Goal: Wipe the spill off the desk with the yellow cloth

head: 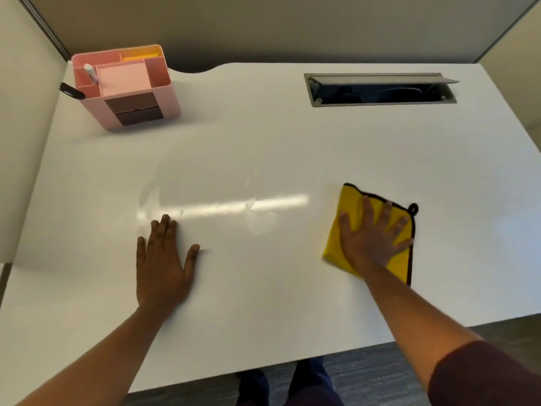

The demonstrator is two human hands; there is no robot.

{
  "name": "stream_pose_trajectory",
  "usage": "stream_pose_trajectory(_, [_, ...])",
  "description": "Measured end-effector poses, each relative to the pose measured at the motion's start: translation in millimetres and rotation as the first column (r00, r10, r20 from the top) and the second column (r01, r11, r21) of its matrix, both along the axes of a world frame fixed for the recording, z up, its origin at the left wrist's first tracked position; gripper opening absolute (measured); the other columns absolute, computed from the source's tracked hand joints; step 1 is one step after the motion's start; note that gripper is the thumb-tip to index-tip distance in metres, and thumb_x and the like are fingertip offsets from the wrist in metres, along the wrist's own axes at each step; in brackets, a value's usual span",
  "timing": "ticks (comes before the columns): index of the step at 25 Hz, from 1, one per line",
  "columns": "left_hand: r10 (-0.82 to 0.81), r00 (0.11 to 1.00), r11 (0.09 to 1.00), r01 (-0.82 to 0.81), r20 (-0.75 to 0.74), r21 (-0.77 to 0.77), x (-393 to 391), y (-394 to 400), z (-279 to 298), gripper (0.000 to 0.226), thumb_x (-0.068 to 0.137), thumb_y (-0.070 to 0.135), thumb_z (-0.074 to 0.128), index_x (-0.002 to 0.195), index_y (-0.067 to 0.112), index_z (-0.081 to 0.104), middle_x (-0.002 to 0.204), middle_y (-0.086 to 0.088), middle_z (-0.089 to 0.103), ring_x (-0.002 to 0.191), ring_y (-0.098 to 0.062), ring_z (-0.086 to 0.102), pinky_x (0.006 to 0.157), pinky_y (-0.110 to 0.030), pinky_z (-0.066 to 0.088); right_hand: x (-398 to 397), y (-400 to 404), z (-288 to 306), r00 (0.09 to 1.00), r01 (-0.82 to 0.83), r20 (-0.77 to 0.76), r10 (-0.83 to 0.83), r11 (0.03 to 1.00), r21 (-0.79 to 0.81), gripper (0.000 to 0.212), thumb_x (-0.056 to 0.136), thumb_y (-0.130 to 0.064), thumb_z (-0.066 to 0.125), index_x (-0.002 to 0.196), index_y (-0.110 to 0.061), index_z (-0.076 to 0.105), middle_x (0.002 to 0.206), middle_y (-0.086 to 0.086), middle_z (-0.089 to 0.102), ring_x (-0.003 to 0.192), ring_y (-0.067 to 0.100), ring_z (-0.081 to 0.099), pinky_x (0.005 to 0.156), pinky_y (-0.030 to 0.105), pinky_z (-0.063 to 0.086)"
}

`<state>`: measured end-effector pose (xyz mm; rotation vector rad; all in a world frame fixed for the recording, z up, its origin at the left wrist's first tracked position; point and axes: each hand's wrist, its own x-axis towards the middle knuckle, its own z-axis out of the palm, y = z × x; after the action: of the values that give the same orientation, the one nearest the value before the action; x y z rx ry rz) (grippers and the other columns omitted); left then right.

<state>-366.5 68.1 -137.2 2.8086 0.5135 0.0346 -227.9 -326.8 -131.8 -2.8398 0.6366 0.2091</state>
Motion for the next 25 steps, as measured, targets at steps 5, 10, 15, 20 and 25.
stream_pose_trajectory(5, [0.008,1.0,1.0,-0.008,-0.007,0.019,5.0,3.4,-5.3,0.077,0.098,0.064,0.025,0.161,0.021,0.018,0.171,0.005,0.012,0.159,-0.011,0.002,0.129,-0.042,0.005,93.4,78.9,-1.5,0.994,-0.107,0.016,0.107,0.994,0.018,0.091,0.085,-0.089,0.012,0.166,-0.048,0.012,0.18,0.004,0.0,0.162,0.049,-0.013,0.118,0.082,-0.007])
stream_pose_trajectory(10, [-0.006,1.0,1.0,0.005,0.027,0.017,5.6,6.2,-6.2,0.074,0.099,0.061,0.025,0.16,0.018,0.024,0.17,0.003,0.018,0.159,-0.012,0.008,0.129,-0.043,0.009,38.4,206.2,-5.1,0.748,-0.66,0.064,0.66,0.751,-0.03,0.085,0.088,-0.089,0.021,0.165,-0.053,0.016,0.18,0.002,0.007,0.163,0.049,-0.008,0.119,0.079,-0.009])
stream_pose_trajectory(15, [-0.006,0.994,0.995,0.018,0.112,-0.102,-1.9,11.4,-4.9,0.076,0.099,0.055,0.027,0.16,0.01,0.023,0.167,-0.007,0.027,0.158,-0.019,0.018,0.129,-0.045,0.011,-67.5,209.6,-12.1,0.394,-0.907,0.157,0.906,0.411,-0.093,0.082,0.09,-0.086,0.036,0.163,-0.055,0.021,0.18,0.0,0.008,0.165,0.045,-0.004,0.119,0.08,0.006])
stream_pose_trajectory(20, [-0.033,0.995,0.993,0.043,0.094,-0.109,-0.9,22.1,3.4,0.079,0.098,0.055,0.025,0.16,0.006,0.023,0.168,-0.01,0.026,0.157,-0.025,0.019,0.129,-0.043,0.011,-110.4,106.9,-19.9,0.19,-0.964,0.149,0.97,0.213,-0.161,0.079,0.092,-0.086,0.037,0.163,-0.059,0.015,0.18,-0.006,0.003,0.166,0.041,-0.003,0.121,0.08,0.008])
stream_pose_trajectory(25, [-0.082,0.996,0.996,0.083,-0.018,0.021,7.0,71.0,4.0,0.091,0.093,0.066,0.026,0.159,0.003,0.023,0.17,-0.012,0.015,0.159,-0.023,0.011,0.128,-0.044,0.016,-61.3,50.5,-10.1,0.512,-0.84,0.066,0.857,0.515,-0.171,0.083,0.089,-0.093,0.034,0.162,-0.06,0.017,0.18,-0.011,0.004,0.167,0.035,-0.001,0.121,0.077,0.017])
